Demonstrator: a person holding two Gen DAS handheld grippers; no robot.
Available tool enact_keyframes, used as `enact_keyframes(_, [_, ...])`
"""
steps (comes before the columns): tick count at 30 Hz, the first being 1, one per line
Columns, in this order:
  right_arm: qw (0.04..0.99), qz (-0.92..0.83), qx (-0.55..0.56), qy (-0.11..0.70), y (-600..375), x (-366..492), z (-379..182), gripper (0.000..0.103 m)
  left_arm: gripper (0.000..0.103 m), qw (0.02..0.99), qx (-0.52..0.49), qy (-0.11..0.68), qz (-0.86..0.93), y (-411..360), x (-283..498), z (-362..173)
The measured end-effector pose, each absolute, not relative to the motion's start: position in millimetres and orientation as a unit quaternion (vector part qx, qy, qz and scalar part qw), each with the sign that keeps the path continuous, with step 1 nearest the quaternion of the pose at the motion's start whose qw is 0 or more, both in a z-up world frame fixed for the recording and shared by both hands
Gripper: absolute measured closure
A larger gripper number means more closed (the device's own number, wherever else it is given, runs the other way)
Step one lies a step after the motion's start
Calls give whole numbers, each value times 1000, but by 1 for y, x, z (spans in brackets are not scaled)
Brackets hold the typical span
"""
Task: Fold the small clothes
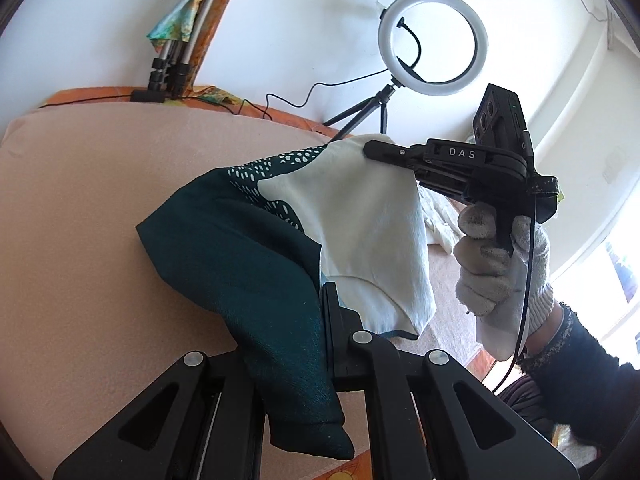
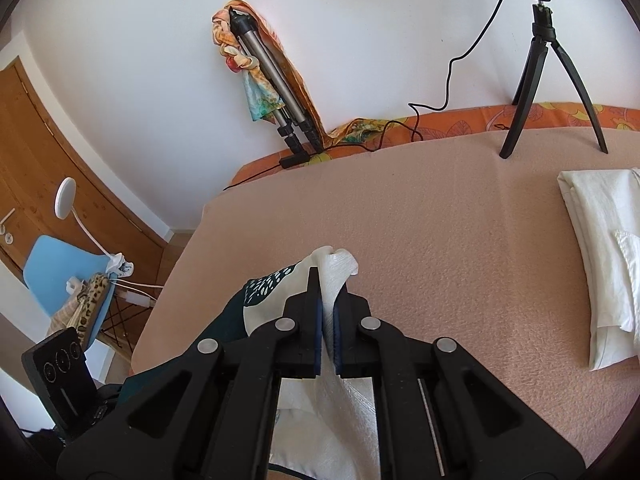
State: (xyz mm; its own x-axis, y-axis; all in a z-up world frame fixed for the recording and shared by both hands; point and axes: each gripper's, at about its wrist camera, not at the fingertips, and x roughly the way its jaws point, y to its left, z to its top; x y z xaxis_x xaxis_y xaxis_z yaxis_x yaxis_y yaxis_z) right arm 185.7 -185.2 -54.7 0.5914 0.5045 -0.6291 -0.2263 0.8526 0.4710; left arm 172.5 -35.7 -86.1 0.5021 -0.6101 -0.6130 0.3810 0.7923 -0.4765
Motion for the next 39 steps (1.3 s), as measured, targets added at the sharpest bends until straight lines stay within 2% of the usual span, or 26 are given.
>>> enact_keyframes(19, [897,164,199,359,-276,152,-17,98,98,842,-105,391,-357,-112,186,-62])
enact_keyframes(39, [924,71,196,322,-454,170,29,98,98,830,-65,338,-439,-265,251,-19])
